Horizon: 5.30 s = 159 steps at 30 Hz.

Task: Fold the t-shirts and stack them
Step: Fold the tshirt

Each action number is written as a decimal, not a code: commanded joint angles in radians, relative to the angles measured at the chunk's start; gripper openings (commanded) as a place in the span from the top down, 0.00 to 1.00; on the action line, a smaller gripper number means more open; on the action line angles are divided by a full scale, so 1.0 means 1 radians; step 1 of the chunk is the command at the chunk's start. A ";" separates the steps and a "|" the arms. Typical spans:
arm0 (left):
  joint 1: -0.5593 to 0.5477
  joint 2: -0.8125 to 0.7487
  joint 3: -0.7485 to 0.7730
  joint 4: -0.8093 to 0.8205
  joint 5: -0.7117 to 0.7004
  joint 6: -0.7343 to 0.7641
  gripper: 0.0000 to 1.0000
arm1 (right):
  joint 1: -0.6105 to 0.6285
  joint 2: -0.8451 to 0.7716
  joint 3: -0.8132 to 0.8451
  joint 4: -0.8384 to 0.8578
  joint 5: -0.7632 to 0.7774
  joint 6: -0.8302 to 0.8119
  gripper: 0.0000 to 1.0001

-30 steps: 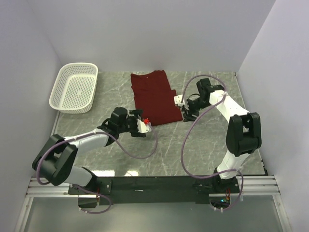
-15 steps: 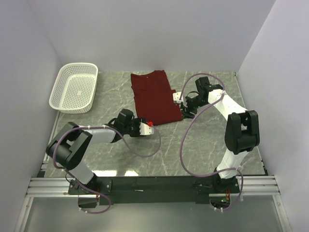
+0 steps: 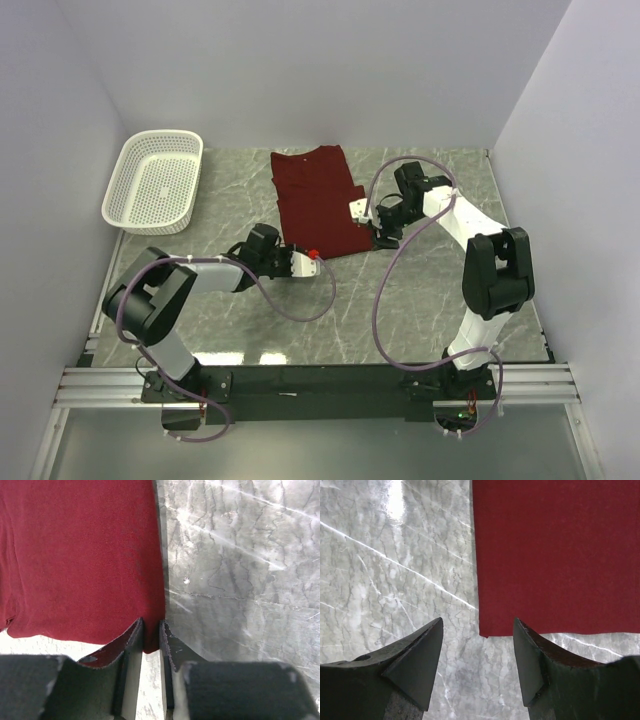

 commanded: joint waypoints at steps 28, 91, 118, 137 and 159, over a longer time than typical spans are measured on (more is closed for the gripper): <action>-0.002 0.015 0.032 0.000 -0.010 -0.001 0.99 | 0.123 0.116 -0.010 0.117 0.292 0.003 0.36; -0.496 -0.536 -0.078 -0.434 0.004 -0.397 1.00 | 0.151 -0.616 -0.486 -0.269 0.140 0.011 1.00; -0.010 -0.306 0.225 -0.286 -0.016 -0.133 1.00 | 0.075 -0.008 0.384 -0.194 0.057 0.215 1.00; 0.071 -0.141 0.339 -0.166 -0.076 -0.085 1.00 | 0.069 0.105 0.458 0.040 0.083 0.393 1.00; 0.099 -0.046 0.388 -0.135 -0.126 -0.076 1.00 | 0.083 0.161 0.449 0.178 0.159 0.469 1.00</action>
